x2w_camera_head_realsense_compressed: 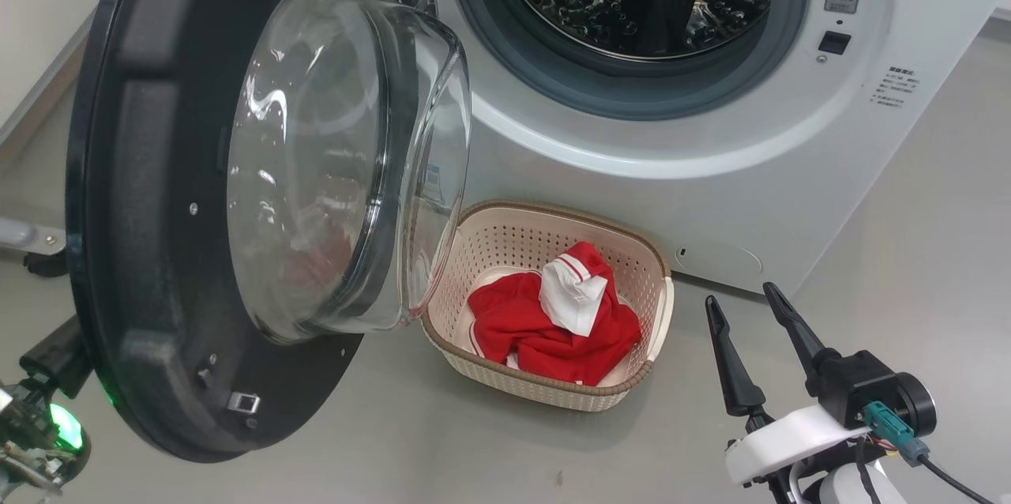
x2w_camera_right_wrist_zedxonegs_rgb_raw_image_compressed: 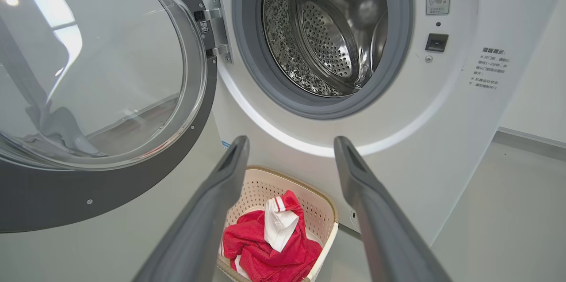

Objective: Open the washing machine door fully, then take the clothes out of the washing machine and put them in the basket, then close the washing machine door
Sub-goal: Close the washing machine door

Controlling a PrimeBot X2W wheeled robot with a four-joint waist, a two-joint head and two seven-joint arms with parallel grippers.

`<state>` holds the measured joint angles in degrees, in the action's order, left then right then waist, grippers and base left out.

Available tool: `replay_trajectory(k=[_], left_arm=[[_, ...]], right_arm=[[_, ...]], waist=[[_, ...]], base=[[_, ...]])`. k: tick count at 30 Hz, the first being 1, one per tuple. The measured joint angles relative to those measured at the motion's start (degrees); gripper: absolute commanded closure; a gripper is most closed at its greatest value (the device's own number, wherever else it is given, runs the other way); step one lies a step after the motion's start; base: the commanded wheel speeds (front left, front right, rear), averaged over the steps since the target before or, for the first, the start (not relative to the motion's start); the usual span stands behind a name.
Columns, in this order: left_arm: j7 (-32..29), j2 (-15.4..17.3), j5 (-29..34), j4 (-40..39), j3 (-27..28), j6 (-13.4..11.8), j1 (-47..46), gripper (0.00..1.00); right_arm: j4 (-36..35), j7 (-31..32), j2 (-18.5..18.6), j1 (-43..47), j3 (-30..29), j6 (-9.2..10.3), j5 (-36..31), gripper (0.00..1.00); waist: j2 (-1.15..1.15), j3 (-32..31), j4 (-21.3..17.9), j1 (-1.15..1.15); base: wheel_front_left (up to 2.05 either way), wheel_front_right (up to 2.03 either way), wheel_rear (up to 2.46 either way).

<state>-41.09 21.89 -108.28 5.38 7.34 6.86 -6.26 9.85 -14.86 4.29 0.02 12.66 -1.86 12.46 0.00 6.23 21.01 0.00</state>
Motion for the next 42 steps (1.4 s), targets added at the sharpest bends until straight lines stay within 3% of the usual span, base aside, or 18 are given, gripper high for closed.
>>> replay_trajectory(k=[20, 42], left_arm=[[-5.8, -3.2, -0.6, -14.1, -4.0, 0.0, 5.5, 1.00], [-8.3, -4.7, -0.6, -19.9, -6.8, 0.0, 7.0, 1.00]], right_arm=[[-0.6, 0.0, -0.6, -0.5, 0.8, 0.01, 0.1, 0.00], [-1.9, 0.0, -1.0, -3.0, 1.9, 0.51, 0.7, 0.00]], waist=[[0.00, 0.2, -5.2, 0.00], [0.00, 2.8, -18.3, 0.00]], base=[[0.00, 0.00, 0.00], [0.00, 0.00, 0.00]])
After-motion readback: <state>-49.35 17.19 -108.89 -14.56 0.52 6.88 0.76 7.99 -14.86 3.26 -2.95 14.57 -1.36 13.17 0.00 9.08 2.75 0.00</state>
